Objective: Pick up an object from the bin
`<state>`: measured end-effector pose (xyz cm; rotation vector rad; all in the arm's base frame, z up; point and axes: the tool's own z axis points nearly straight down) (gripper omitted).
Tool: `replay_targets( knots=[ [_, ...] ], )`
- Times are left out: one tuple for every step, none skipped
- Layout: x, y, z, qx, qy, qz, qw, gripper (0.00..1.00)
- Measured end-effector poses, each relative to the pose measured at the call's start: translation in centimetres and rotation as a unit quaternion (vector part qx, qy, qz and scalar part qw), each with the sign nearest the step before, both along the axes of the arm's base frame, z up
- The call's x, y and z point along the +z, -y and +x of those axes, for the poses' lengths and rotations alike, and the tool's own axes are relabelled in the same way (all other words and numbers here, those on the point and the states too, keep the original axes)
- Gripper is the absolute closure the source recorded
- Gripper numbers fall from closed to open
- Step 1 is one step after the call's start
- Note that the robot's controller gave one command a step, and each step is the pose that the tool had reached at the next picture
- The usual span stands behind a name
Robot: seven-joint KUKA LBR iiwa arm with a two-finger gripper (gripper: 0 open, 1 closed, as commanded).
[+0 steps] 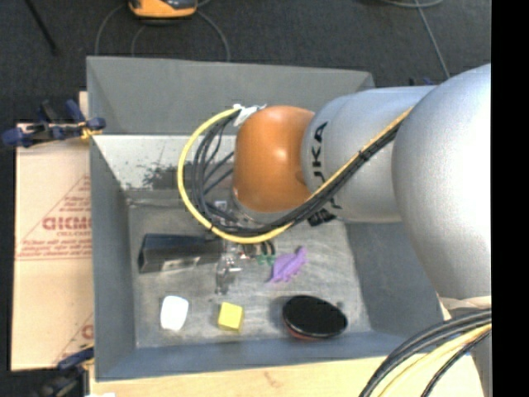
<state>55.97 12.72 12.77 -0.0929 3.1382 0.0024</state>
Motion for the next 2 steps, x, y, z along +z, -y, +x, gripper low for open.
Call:
replay_targets(
  knots=[
    [-0.2, -0.2, 0.7, -0.004, 0.0001, 0.0, 1.0, 0.0],
    [1.4, -1.0, 1.4, 0.031, -0.0049, -0.002, 0.9995, 0.0]
  ],
)
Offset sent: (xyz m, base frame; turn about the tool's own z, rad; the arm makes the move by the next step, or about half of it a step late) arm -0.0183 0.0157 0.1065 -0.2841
